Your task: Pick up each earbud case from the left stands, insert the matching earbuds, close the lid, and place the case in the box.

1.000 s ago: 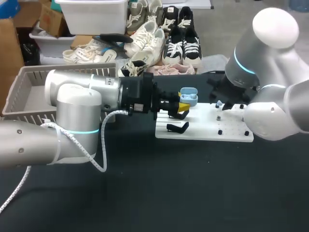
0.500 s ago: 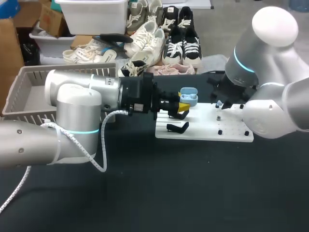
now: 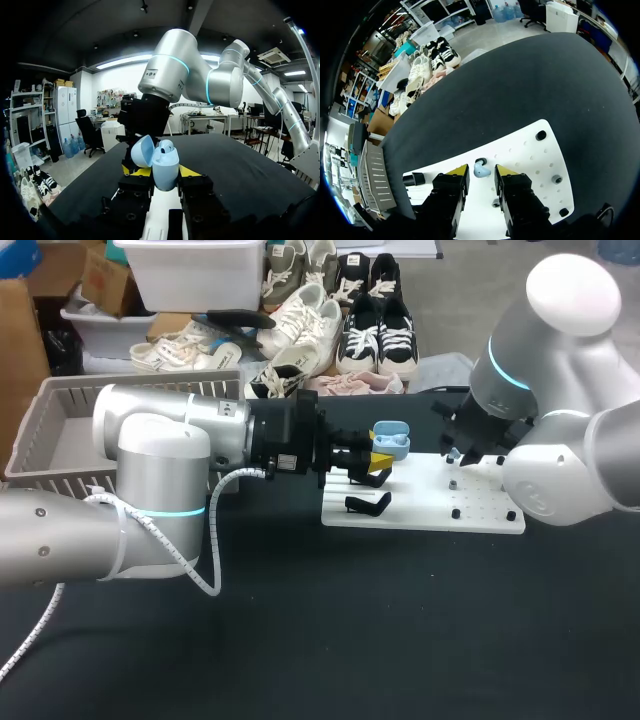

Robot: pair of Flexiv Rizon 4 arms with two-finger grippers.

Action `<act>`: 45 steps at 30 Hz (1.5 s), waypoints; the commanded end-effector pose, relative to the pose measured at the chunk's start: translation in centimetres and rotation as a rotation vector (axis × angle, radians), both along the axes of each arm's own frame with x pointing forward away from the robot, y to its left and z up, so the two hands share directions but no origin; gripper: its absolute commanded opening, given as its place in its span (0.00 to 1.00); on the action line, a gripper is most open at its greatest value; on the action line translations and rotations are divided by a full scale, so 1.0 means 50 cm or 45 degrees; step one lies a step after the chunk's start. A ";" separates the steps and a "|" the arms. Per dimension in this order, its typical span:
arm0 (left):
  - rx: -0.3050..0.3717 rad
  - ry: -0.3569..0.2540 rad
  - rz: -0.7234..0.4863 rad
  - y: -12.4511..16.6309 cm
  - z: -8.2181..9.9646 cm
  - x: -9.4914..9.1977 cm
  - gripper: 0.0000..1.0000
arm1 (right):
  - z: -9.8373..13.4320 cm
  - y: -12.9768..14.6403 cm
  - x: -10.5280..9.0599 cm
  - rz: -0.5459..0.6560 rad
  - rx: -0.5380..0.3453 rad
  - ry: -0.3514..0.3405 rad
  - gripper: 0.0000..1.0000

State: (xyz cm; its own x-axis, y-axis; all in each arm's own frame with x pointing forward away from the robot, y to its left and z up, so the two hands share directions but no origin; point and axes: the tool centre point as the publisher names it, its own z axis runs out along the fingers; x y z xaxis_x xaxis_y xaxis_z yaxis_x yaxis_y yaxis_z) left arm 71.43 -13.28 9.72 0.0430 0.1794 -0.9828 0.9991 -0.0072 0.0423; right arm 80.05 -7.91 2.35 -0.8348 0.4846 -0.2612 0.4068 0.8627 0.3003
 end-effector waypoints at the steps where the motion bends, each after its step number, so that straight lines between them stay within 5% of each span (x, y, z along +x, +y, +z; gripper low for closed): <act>1: -0.002 -0.002 0.004 0.000 -0.001 -0.002 0.00 | -0.001 0.000 0.001 -0.001 -0.001 0.004 0.27; 12: -0.002 -0.002 0.004 0.000 -0.001 -0.002 0.00 | -0.006 0.004 0.005 0.004 0.006 0.012 0.22; 20: -0.002 -0.002 0.004 0.000 -0.001 -0.002 0.00 | -0.007 0.006 0.007 0.003 0.008 0.017 0.00; 35: -0.002 -0.002 0.004 0.000 -0.001 -0.002 0.00 | 0.050 0.005 -0.044 -0.015 0.010 -0.008 0.00; 45: -0.002 -0.002 0.004 0.000 -0.001 -0.002 0.00 | 0.105 0.019 -0.106 0.212 -0.101 0.027 0.00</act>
State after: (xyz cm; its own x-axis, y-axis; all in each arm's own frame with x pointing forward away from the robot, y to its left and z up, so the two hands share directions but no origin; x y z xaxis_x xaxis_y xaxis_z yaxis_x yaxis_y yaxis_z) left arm 71.43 -13.29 9.72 0.0430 0.1794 -0.9828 0.9991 -0.0073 0.0424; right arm 76.19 -7.03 5.99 -0.9004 0.3315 -0.2818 0.2682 0.9329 0.2404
